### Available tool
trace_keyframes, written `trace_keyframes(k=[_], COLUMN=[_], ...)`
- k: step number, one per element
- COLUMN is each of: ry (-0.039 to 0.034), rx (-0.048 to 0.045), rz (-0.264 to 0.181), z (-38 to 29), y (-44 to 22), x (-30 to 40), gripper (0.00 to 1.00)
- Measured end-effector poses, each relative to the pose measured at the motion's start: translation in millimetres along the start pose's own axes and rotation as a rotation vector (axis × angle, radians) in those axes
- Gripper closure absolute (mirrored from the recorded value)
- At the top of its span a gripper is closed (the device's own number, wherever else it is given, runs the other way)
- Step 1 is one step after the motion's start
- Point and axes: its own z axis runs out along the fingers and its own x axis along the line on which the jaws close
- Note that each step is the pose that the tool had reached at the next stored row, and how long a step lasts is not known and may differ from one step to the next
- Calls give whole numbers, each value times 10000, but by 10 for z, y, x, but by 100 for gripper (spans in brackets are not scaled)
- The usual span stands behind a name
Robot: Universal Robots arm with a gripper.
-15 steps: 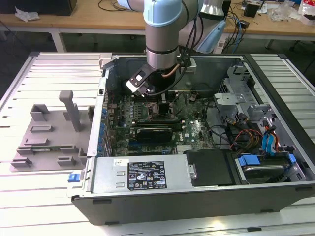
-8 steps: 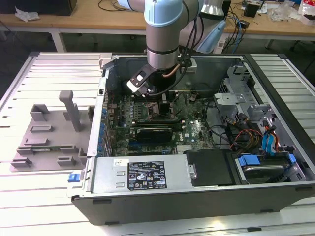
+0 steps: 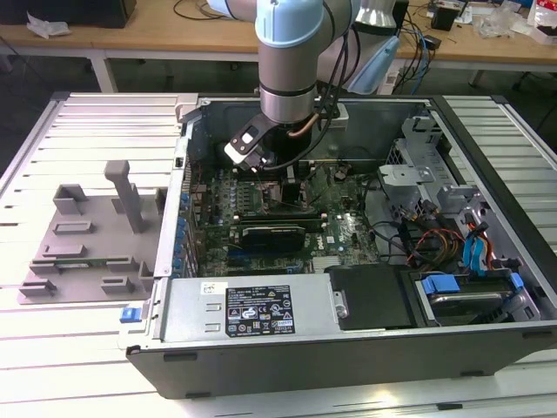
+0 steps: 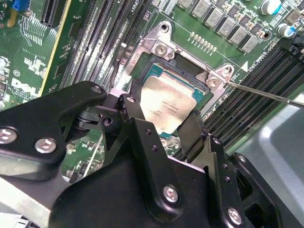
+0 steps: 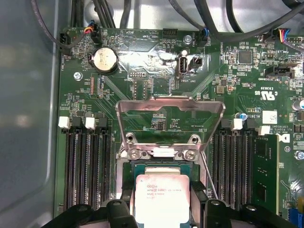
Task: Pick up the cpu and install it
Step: 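Place the cpu into insertion slot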
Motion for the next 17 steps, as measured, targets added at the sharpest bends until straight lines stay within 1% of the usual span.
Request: trace_keyframes(k=[6, 9, 13, 17], ry=[-2, -1, 0, -3], rx=[0, -1, -11, -12], rz=[0, 0, -1, 47], z=[19, 21, 20, 21], y=[-3, -3, -23, -24], x=[0, 0, 1, 0], gripper=[45, 45, 45, 45])
